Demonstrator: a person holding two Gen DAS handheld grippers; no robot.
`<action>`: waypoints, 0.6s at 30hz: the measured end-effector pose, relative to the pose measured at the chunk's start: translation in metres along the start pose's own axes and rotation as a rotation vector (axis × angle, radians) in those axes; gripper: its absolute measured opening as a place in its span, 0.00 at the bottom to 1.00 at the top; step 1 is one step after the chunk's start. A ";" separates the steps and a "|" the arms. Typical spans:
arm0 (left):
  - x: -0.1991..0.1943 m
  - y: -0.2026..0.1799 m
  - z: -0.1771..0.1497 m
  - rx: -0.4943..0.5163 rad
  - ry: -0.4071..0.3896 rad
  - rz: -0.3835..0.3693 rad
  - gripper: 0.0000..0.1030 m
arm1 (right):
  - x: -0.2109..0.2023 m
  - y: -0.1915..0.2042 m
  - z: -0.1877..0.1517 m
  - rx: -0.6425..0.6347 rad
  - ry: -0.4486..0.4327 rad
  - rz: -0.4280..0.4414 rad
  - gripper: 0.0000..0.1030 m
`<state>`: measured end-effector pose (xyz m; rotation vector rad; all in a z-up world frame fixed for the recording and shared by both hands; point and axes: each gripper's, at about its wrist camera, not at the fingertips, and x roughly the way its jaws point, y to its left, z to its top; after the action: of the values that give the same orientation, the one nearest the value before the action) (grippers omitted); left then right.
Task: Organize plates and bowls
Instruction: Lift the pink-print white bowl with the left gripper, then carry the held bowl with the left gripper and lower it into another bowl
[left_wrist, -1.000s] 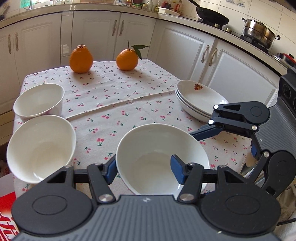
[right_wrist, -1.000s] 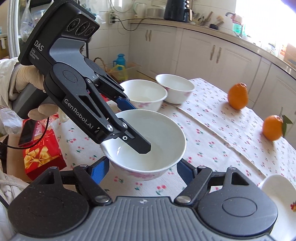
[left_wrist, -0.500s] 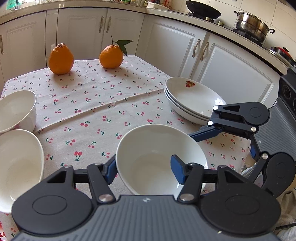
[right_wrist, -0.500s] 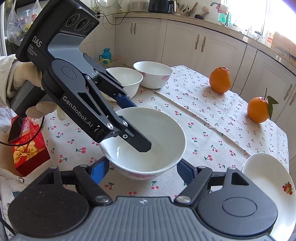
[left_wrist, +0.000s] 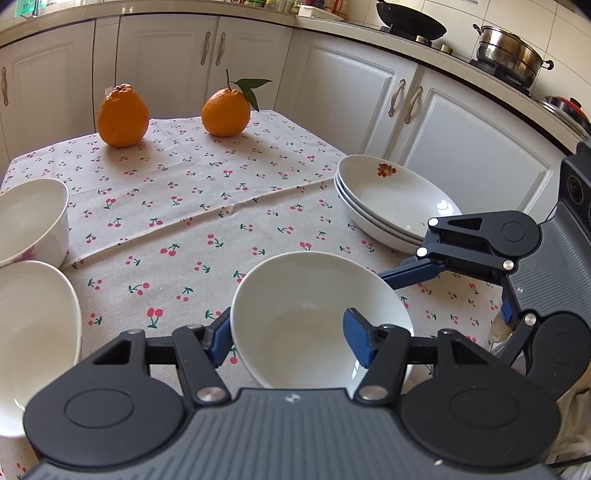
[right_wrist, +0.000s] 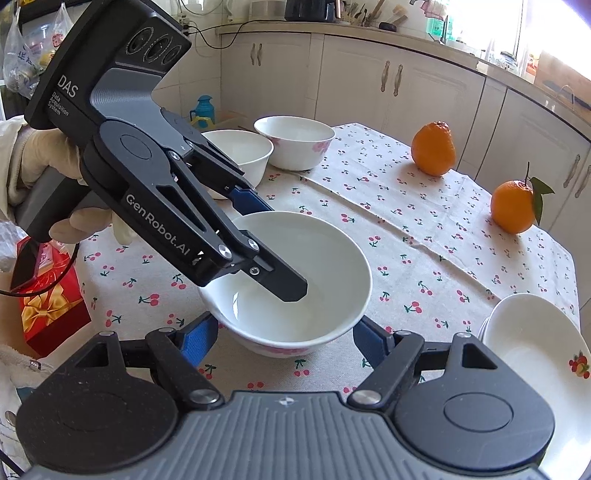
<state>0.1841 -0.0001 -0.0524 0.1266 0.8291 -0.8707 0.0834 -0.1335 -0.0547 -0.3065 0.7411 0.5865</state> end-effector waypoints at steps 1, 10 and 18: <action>0.000 -0.001 -0.001 -0.001 -0.003 -0.005 0.78 | 0.000 0.000 0.001 0.002 -0.003 0.004 0.83; -0.026 -0.011 -0.010 0.005 -0.088 0.063 0.94 | -0.006 0.002 0.010 0.018 -0.058 -0.001 1.00; -0.069 -0.014 -0.028 0.014 -0.151 0.199 0.95 | -0.008 0.014 0.021 -0.018 -0.084 -0.011 1.00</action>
<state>0.1331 0.0457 -0.0210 0.1511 0.6575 -0.6892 0.0819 -0.1161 -0.0344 -0.3003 0.6531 0.5921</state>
